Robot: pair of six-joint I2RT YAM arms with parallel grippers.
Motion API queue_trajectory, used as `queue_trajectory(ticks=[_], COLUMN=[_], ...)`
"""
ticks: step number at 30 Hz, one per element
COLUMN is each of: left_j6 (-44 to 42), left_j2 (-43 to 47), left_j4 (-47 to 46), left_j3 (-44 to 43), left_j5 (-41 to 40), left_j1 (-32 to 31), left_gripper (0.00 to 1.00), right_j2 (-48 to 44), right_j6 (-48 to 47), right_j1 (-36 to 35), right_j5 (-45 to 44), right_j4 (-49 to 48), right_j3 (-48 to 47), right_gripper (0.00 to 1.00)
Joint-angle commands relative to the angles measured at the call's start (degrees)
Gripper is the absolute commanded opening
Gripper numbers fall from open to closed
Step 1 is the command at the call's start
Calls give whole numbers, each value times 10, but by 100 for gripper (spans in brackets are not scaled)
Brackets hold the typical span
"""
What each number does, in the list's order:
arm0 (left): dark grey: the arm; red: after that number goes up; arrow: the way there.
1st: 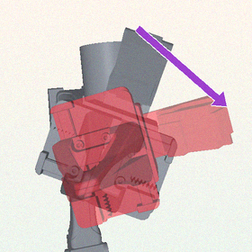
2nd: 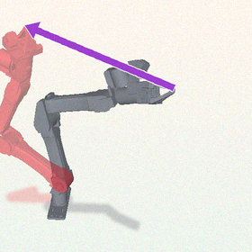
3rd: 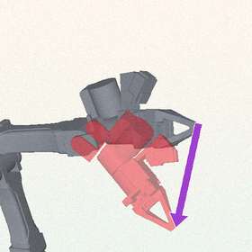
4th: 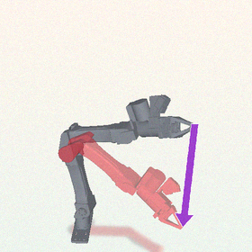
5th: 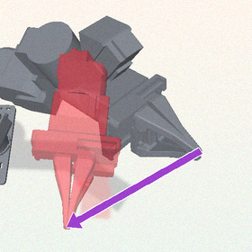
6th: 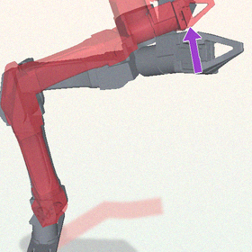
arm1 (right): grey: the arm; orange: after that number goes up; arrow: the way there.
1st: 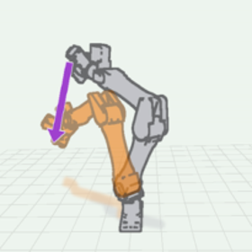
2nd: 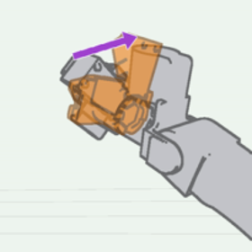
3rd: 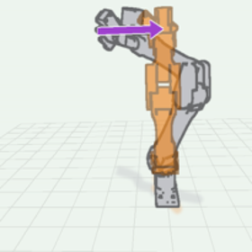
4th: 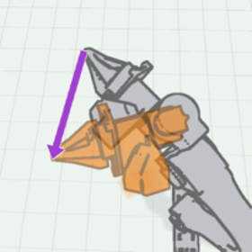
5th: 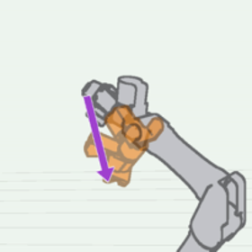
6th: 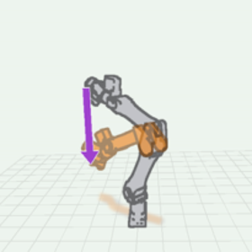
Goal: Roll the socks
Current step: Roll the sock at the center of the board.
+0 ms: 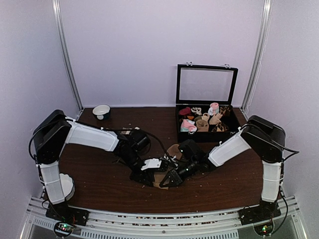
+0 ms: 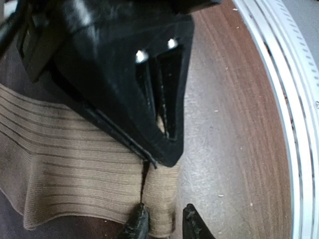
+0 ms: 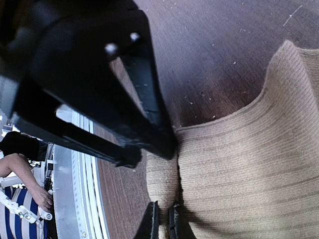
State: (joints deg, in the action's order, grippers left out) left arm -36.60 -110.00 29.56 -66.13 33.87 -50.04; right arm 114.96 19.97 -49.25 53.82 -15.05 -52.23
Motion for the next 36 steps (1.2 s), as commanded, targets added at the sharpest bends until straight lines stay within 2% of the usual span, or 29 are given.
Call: queue_trajectory(ticks=[1, 6, 9, 15, 22, 30, 36], left_j6=[-3, 13, 34, 91, 134, 145, 142], left_j2=[-23, -36, -51, -99, -139, -146, -163], left_j4=[-14, -2, 20, 74, 150, 177, 209], left_j3=[-16, -27, -44, -76, -107, -106, -132], left_j5=[-11, -1, 17, 19, 39, 15, 43], left_j1=[0, -2, -2, 2, 21, 24, 27], left_gripper=[22, 8, 0, 0, 0, 0, 0], right_j2=[36, 31, 17, -17, -62, -156, -254], right_j6=[6, 12, 15, 39, 66, 25, -12], right_j1=[8, 9, 9, 9, 9, 10, 9], right_j5=[-44, -46, -53, -66, -86, -163, -236], right_j4=[68, 56, 45, -2, -47, 12, 39], right_j3=[26, 27, 31, 55, 108, 154, 196], right_gripper=[3, 6, 14, 27, 32, 35, 38])
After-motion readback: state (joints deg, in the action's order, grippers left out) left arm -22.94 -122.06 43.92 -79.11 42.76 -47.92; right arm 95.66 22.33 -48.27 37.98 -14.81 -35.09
